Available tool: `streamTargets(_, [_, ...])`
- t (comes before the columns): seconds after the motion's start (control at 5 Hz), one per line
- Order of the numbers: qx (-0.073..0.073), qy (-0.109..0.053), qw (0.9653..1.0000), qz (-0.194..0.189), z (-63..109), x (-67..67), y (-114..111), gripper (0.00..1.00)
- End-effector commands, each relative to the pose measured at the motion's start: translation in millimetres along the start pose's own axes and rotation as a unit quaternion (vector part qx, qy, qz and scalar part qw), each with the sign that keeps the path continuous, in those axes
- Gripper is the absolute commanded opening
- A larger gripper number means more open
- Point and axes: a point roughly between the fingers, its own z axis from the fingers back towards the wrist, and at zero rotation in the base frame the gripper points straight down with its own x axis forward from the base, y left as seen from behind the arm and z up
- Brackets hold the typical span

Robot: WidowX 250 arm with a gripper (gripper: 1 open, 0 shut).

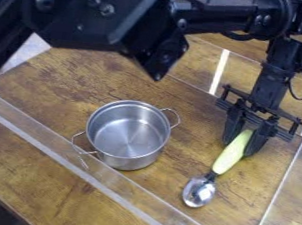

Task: Move the green spoon to the left

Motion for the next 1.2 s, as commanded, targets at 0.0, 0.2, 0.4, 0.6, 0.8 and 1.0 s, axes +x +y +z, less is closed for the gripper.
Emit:
streamTargets(0.0, [-0.014,-0.028,0.9995,0.009,22.7,5.1,-1.1,0.00])
streamTargets(0.2, [-0.016,-0.021,0.9996,0.010,22.3,7.2,-5.6,0.00])
streamTargets(0.4, [-0.023,-0.014,0.9991,0.033,21.1,-2.4,-6.4,0.00])
streamTargets(0.6, [-0.027,-0.019,0.9993,0.014,37.6,-11.3,-11.3,0.00])
streamTargets(0.8, [-0.031,-0.026,0.9992,-0.004,54.4,-20.7,-15.9,0.00])
streamTargets(1.0, [-0.040,-0.033,0.9986,-0.006,61.8,-37.8,-6.7,0.00])
